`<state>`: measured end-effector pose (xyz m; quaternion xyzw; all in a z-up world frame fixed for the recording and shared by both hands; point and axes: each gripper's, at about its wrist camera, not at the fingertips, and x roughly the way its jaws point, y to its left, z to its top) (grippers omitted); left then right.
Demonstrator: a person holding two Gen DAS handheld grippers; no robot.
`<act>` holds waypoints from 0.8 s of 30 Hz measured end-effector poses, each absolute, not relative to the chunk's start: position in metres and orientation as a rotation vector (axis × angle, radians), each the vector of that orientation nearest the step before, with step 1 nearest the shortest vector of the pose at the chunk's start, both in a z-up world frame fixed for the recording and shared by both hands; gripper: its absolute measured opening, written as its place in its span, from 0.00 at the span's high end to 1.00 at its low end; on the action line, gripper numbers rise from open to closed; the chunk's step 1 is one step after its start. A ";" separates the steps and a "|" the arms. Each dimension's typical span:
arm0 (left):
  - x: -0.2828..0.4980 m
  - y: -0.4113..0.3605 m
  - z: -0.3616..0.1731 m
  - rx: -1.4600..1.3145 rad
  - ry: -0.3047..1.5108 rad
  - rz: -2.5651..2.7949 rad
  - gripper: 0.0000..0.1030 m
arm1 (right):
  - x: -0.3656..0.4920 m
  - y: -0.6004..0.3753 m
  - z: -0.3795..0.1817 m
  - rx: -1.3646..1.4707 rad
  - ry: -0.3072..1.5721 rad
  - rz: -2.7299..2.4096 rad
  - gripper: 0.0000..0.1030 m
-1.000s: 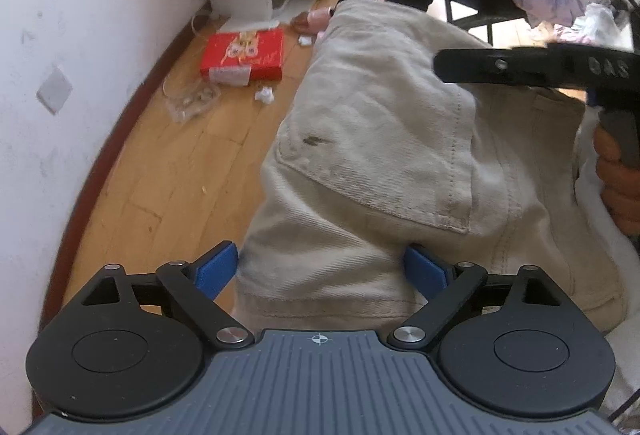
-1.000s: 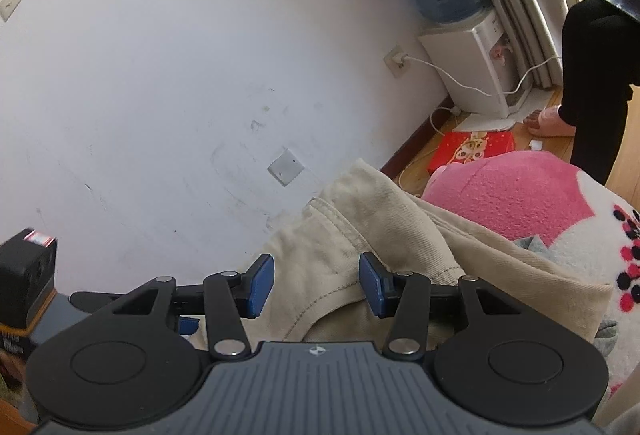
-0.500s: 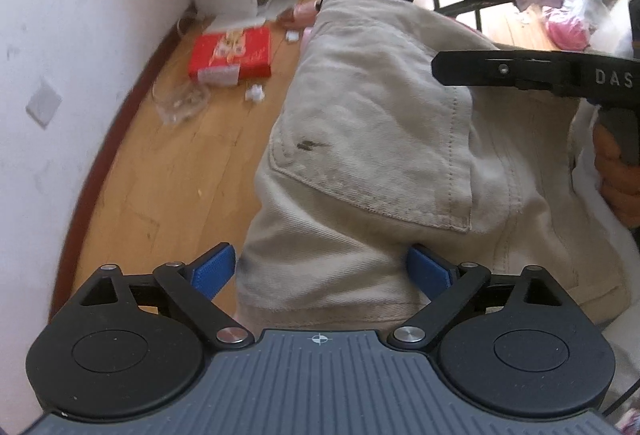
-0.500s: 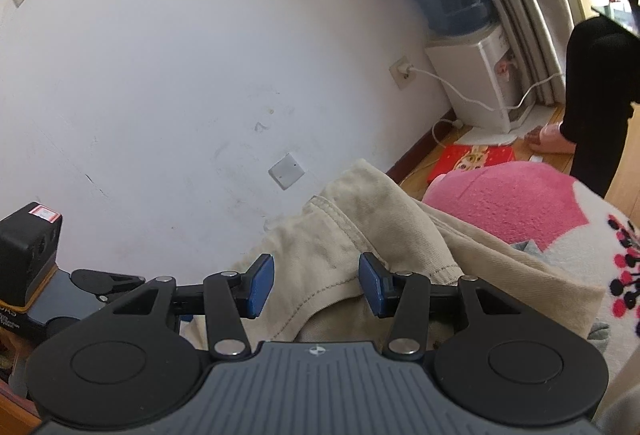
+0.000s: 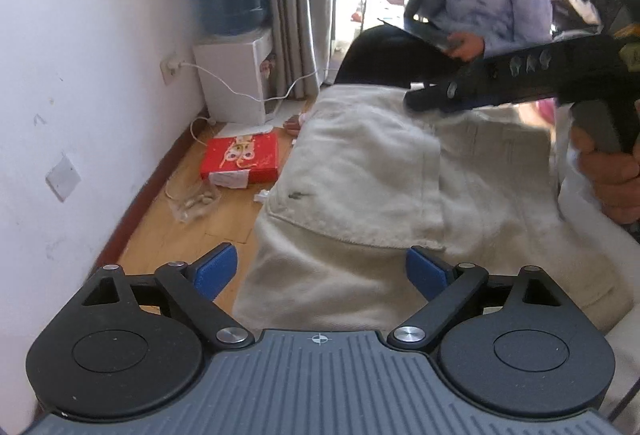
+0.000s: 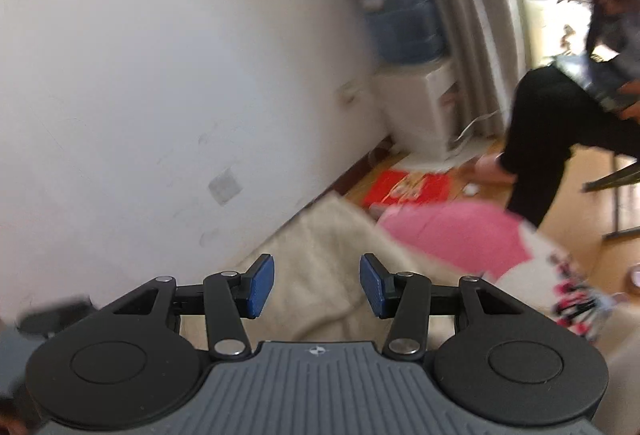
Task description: Fold clothes
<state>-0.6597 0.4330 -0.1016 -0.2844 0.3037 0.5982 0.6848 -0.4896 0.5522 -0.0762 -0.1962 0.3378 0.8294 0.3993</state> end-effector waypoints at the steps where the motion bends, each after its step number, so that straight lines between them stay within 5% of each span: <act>1: -0.662 0.435 -0.098 -0.679 0.660 1.342 0.10 | -0.489 0.547 -0.061 -0.485 0.842 2.074 0.50; 6: -0.664 0.429 -0.065 -0.790 0.562 1.370 0.10 | -0.480 0.489 -0.004 -0.499 0.699 1.936 0.46; 16: -0.656 0.365 0.002 -0.793 0.525 1.463 0.00 | -0.480 0.380 -0.018 -0.548 0.824 1.694 0.46; 24: -0.675 0.336 0.033 -0.810 0.500 1.567 0.00 | -0.505 0.337 -0.001 -0.605 0.730 1.762 0.46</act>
